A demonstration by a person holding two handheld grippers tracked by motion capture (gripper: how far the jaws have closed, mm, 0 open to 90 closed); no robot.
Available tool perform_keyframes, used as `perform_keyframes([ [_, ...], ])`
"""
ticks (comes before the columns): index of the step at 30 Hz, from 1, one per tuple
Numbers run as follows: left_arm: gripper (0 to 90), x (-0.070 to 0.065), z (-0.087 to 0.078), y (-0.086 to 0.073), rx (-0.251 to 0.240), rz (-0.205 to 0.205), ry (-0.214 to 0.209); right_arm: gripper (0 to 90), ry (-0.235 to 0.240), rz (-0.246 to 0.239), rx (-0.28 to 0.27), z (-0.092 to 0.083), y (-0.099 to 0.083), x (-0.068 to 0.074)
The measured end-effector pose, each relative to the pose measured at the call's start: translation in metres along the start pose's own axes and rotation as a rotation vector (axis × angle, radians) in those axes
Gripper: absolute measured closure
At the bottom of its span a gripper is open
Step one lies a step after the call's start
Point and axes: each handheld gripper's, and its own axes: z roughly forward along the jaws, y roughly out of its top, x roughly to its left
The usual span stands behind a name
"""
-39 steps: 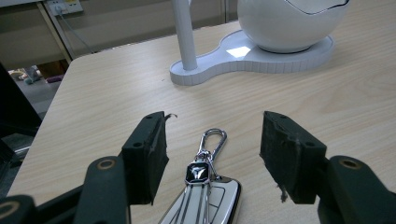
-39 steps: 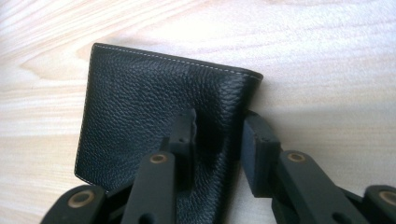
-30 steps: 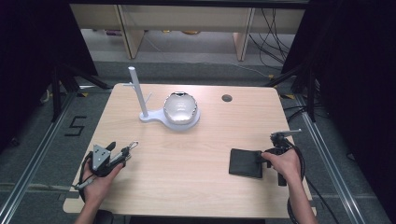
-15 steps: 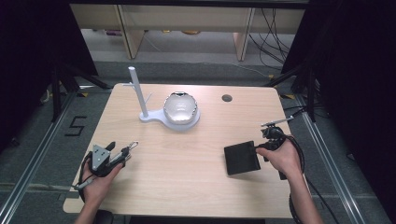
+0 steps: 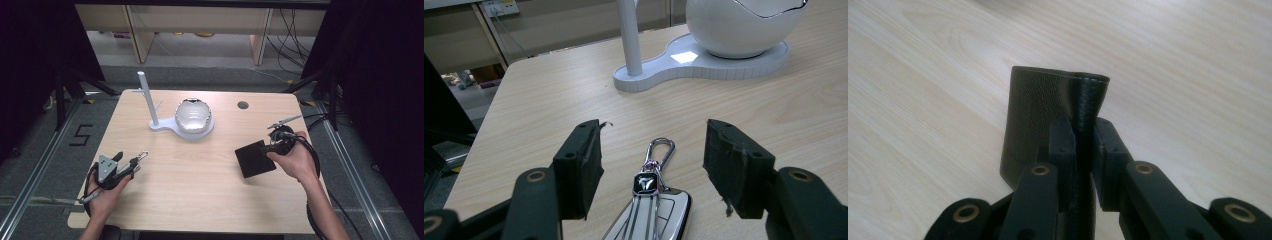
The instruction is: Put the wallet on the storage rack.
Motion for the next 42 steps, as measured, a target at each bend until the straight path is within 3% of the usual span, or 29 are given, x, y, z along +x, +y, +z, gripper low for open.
perform_keyframes([
  [5, 39.7, 0.000, 0.000, 0.000, 0.000, -0.001, 0.001, 81.9, 0.005, -0.062, -0.032, 0.000, 0.007, 0.004],
  [10, 39.6, 0.000, 0.000, 0.000, -0.003, 0.000, 0.003, 81.9, -0.023, -0.116, -0.047, 0.000, 0.016, 0.011],
  [29, 39.5, 0.001, -0.003, -0.001, -0.013, -0.006, 0.008, 82.1, -0.015, -0.184, -0.077, 0.002, 0.046, 0.024],
  [31, 39.4, 0.002, -0.003, -0.001, -0.014, -0.008, 0.006, 82.1, -0.009, -0.167, -0.078, 0.002, 0.047, 0.026],
  [32, 39.4, 0.002, -0.003, -0.001, -0.007, -0.007, 0.008, 82.1, -0.022, -0.199, -0.087, 0.002, 0.049, 0.025],
  [34, 39.4, 0.002, -0.003, -0.002, -0.014, -0.007, 0.007, 82.1, -0.026, -0.214, -0.096, 0.002, 0.052, 0.026],
  [42, 39.3, 0.002, -0.004, -0.001, -0.005, -0.008, 0.012, 82.1, -0.024, -0.219, -0.104, 0.002, 0.061, 0.031],
])
